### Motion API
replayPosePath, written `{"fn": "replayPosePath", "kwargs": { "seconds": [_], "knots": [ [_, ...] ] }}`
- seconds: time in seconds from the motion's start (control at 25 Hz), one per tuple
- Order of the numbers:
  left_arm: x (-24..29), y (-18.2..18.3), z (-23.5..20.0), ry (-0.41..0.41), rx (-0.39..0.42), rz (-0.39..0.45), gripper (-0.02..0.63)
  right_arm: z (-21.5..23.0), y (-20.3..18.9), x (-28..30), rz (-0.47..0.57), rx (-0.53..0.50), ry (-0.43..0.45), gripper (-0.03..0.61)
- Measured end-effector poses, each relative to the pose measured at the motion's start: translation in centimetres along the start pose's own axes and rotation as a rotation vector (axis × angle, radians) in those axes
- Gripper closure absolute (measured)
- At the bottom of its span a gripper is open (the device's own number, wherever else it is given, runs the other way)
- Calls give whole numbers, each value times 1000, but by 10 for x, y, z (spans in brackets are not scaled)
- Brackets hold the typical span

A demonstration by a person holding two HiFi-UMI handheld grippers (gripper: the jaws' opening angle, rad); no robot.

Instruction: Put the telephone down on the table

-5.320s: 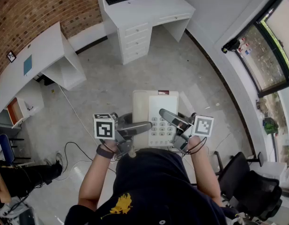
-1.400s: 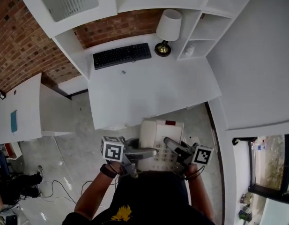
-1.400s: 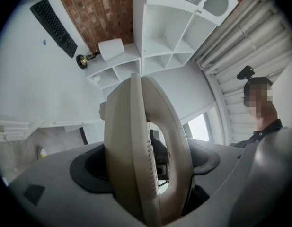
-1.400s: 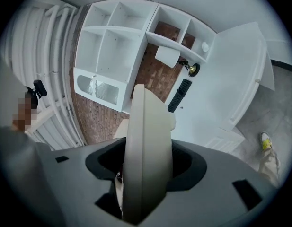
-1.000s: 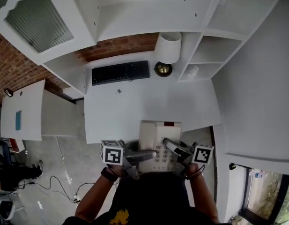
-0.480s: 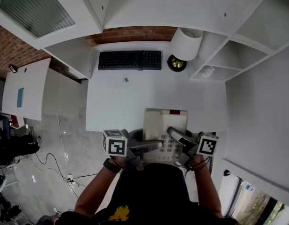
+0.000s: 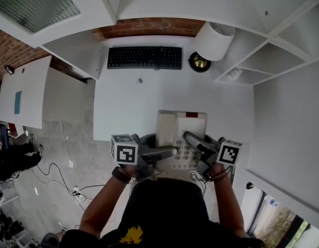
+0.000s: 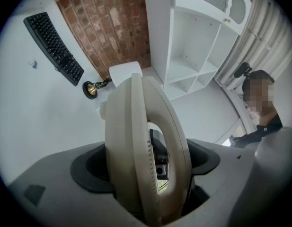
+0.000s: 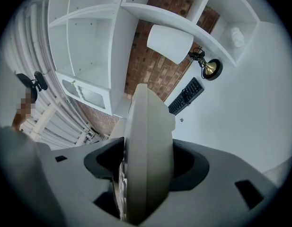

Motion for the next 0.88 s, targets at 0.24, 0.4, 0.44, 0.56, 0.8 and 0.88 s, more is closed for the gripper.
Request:
{"fn": "replayPosePath", "kwargs": {
  "seconds": [0.24, 0.4, 0.44, 0.56, 0.8, 0.88],
  "knots": [
    [-3, 12, -25, 7, 13, 9, 150, 23, -4, 13, -8, -12, -17, 310],
    [-2, 25, -54, 7, 19, 15, 150, 49, -7, 28, -18, -19, -3, 313],
    [-1, 31, -64, 0, 20, 20, 149, 62, -8, 33, -25, -28, -5, 313],
    [2, 47, -85, 0, 26, 30, 149, 84, -10, 49, -17, -8, 6, 313],
    [5, 48, -128, -26, -16, 27, 150, 116, -19, 65, -10, 0, 11, 313],
    [8, 57, -148, -27, -6, 28, 150, 136, -23, 73, -8, 10, 12, 313]
  ]
}}
Point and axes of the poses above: the fingertips, and each gripper's own axes: x forward along the fingers, z to its right, y out of its top, the point moved 1 cm from there along -x, backward along the fingers, and after that the axes turned 15 degrees about -x, right-handed, at the moved point
